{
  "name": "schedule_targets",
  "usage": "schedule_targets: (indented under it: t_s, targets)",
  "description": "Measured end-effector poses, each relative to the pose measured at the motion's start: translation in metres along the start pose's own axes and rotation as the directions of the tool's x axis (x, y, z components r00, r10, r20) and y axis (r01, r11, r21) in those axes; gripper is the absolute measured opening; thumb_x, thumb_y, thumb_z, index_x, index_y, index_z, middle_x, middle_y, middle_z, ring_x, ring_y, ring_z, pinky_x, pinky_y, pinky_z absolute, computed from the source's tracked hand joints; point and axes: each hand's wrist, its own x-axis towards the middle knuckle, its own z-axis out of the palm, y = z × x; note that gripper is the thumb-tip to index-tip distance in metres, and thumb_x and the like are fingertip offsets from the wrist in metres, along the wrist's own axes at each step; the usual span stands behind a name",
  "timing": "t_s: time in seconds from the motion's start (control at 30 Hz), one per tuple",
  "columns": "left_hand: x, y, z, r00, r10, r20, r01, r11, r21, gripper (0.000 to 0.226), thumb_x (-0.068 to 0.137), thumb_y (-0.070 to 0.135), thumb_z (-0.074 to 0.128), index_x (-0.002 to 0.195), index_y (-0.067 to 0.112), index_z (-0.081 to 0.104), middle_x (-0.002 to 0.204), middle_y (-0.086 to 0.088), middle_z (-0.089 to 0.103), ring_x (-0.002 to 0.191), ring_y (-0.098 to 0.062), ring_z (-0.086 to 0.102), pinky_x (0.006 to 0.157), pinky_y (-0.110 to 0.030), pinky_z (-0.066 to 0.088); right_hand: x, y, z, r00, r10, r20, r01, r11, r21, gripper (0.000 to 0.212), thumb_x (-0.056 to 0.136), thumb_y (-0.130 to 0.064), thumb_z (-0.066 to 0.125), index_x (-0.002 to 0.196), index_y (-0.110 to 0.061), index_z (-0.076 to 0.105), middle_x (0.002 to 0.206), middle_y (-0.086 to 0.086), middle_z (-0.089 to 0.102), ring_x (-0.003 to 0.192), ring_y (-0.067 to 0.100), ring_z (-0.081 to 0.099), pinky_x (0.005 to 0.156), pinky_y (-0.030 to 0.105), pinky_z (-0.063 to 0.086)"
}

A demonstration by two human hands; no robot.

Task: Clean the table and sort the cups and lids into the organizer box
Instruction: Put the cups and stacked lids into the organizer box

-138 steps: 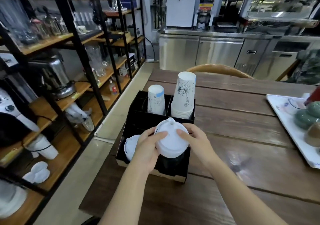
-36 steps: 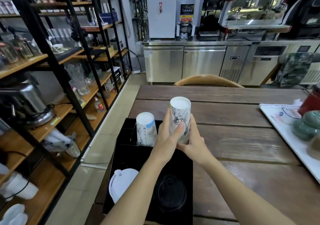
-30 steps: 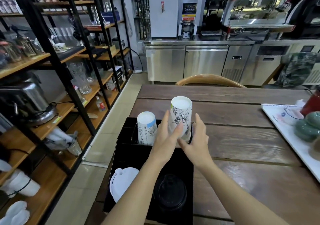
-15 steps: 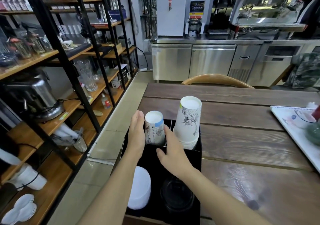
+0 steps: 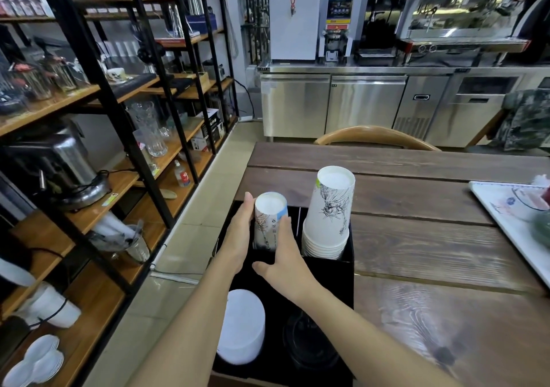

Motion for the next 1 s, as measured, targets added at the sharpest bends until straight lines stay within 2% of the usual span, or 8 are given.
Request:
schedule_targets:
  t_s: [0.1,0.27,0.4,0.53,0.63,0.73,0.83,1.0]
  targets:
    - [-0.005,-0.005,0.002,0.998,0.036,-0.048,-0.036,0.999,0.008,0.056,0.095,0.055,0.028,0.115,0.014,0.061,0.113,0.005,0.064,0.098,0.002,0.059,0.069,-0.007,0.044,0.012,0.008,0.0,0.998,0.023,-0.059,-0.025,0.999,-0.024,0.107,0.056,-0.029,0.068,0.142,-0.018,0.006,0.149,0.003,0.028,0.139,0.018,0.029,0.116,0.041,0.029]
    - [-0.013,-0.013,0.007,0.991,0.092,-0.095,-0.081,0.99,0.115,0.042,0.092,0.059,0.028,0.102,0.027,0.055,0.123,-0.002,0.055,0.101,-0.002,0.05,0.075,-0.016,0.037,0.045,0.036,-0.002,0.995,0.037,-0.097,-0.039,0.999,-0.014,0.107,0.047,-0.029,0.077,0.136,-0.022,0.019,0.138,0.009,0.043,0.131,0.027,0.042,0.107,0.051,0.04]
    - [-0.016,-0.012,0.007,0.993,0.088,-0.082,-0.077,0.99,0.122,0.051,0.089,0.064,0.028,0.107,0.024,0.054,0.126,-0.002,0.052,0.104,-0.005,0.049,0.072,-0.018,0.037,0.041,0.018,-0.007,0.99,-0.015,-0.14,0.012,1.0,-0.021,0.072,0.049,-0.019,0.074,0.11,-0.028,0.038,0.113,0.008,0.054,0.108,0.025,0.057,0.089,0.053,0.051]
    - [-0.018,-0.013,0.006,0.992,0.083,-0.09,-0.072,0.991,0.112,0.06,0.082,0.068,0.036,0.111,0.018,0.054,0.126,-0.002,0.053,0.116,-0.007,0.048,0.09,-0.023,0.037,0.031,0.007,-0.012,0.989,-0.038,-0.14,0.038,0.999,0.001,0.068,0.053,-0.016,0.071,0.113,-0.025,0.039,0.113,0.007,0.057,0.107,0.022,0.059,0.091,0.049,0.05]
    - [-0.022,-0.01,0.006,0.993,0.078,-0.093,-0.069,0.993,0.093,0.05,0.092,0.055,0.037,0.118,0.015,0.054,0.125,0.0,0.054,0.111,-0.002,0.05,0.082,-0.018,0.037,0.028,0.003,-0.015,0.989,-0.044,-0.143,0.047,0.999,0.019,0.064,0.056,-0.014,0.071,0.113,-0.021,0.042,0.112,0.007,0.06,0.106,0.023,0.061,0.092,0.05,0.05]
    - [-0.025,-0.009,0.007,0.991,0.083,-0.104,-0.074,0.993,0.089,0.058,0.084,0.064,0.041,0.121,0.02,0.054,0.126,0.001,0.055,0.113,-0.005,0.052,0.095,-0.025,0.041,0.02,0.0,-0.018,0.983,-0.056,-0.173,0.053,0.998,-0.024,0.071,0.06,-0.021,0.071,0.123,-0.015,0.04,0.117,0.005,0.061,0.11,0.019,0.059,0.097,0.044,0.049]
    - [-0.033,-0.013,0.009,0.979,0.094,-0.18,-0.07,0.988,0.136,0.064,0.075,0.066,0.047,0.12,0.02,0.053,0.128,0.0,0.052,0.121,-0.013,0.049,0.108,-0.037,0.038,0.004,-0.001,-0.023,0.977,-0.111,-0.184,0.079,0.982,-0.172,0.062,0.071,-0.008,0.069,0.126,-0.006,0.041,0.114,0.005,0.053,0.112,0.02,0.049,0.097,0.03,0.041]
    - [-0.063,-0.023,0.025,0.949,0.217,-0.227,-0.137,0.936,0.323,0.025,0.09,0.023,0.057,0.113,0.016,0.054,0.116,0.003,0.053,0.111,-0.012,0.048,0.097,-0.027,0.038,-0.023,0.006,-0.032,0.974,-0.073,-0.214,0.015,0.966,-0.258,0.043,0.084,-0.009,0.061,0.125,-0.007,0.048,0.121,0.007,0.051,0.11,0.015,0.046,0.089,0.015,0.031]
